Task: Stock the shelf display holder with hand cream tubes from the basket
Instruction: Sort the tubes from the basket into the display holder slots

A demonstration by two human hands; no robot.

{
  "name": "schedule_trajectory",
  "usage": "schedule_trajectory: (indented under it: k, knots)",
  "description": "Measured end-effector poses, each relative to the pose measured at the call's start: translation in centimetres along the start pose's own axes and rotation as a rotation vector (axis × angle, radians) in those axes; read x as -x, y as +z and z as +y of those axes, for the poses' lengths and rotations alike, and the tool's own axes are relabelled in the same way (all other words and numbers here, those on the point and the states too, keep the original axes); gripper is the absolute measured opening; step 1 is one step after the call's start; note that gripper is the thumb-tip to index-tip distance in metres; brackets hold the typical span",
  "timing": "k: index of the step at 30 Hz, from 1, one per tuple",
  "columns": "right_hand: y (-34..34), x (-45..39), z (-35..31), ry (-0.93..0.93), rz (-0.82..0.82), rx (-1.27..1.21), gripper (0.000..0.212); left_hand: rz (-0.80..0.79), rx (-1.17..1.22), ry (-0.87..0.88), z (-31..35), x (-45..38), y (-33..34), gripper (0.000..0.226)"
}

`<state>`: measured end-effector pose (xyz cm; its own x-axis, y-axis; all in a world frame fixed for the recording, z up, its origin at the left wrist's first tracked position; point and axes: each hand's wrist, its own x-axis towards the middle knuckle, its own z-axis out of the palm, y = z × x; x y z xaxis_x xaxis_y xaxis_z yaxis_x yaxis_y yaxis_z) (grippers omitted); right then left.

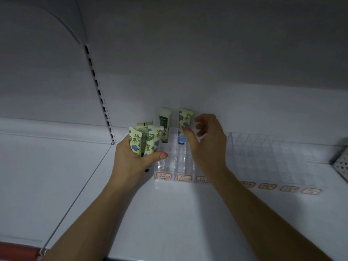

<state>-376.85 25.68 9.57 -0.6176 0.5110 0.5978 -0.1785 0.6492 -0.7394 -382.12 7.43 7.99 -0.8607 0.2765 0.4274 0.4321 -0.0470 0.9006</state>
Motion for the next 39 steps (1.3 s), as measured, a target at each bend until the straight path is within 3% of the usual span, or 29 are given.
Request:
schedule_trajectory:
  k: [2, 5, 8, 11, 14, 18, 22, 25, 31, 37, 39]
  knots:
    - [-0.2, 1.2, -1.2, 0.012, -0.083, -0.065, 0.029, -0.014, 0.014, 0.03, 0.5, 0.1, 0.3, 0.055]
    - [-0.2, 1.7, -3.1, 0.13, -0.406, -0.336, 0.026, -0.081, 0.017, 0.081, 0.8, 0.4, 0.9, 0.053]
    - [0.0, 2.1, -3.1, 0.17, -0.489, -0.444, 0.019, -0.122, 0.011, 0.097, 0.7, 0.7, 1.3, 0.053]
    - [-0.2, 1.7, -2.6, 0.203, -0.481, -0.44, 0.013, -0.101, 0.033, 0.101, 0.6, 0.8, 1.5, 0.046]
    - [-1.0, 0.9, -2.1, 0.19, -0.431, -0.468, 0.004, -0.05, 0.03, 0.102, 0.3, 0.7, 1.6, 0.024]
    - [-1.5, 0.6, -1.7, 0.235, -0.38, -0.58, 0.007, -0.072, -0.016, 0.093, 0.1, 0.7, 1.4, 0.027]
    - [-2.5, -0.9, -0.6, 0.192, -0.117, -0.517, 0.008, -0.044, -0.049, 0.064, 0.0, 1.0, 1.6, 0.021]
    - [-2.7, -1.9, 0.4, 0.102, -0.025, -0.367, 0.009, -0.001, -0.154, 0.072, -0.3, 1.1, 1.8, 0.014]
    - [-1.2, -2.0, 0.3, 0.0, -0.131, -0.082, 0.013, 0.008, -0.188, 0.081, -0.4, 1.2, 1.9, 0.018]
    - [-0.8, -2.2, -0.6, -0.066, -0.156, 0.03, 0.009, -0.007, -0.127, 0.078, 0.3, 1.2, 1.9, 0.026]
    - [-0.7, -2.2, -0.8, -0.084, -0.167, 0.065, 0.023, -0.004, -0.085, 0.067, 0.2, 1.2, 1.7, 0.035]
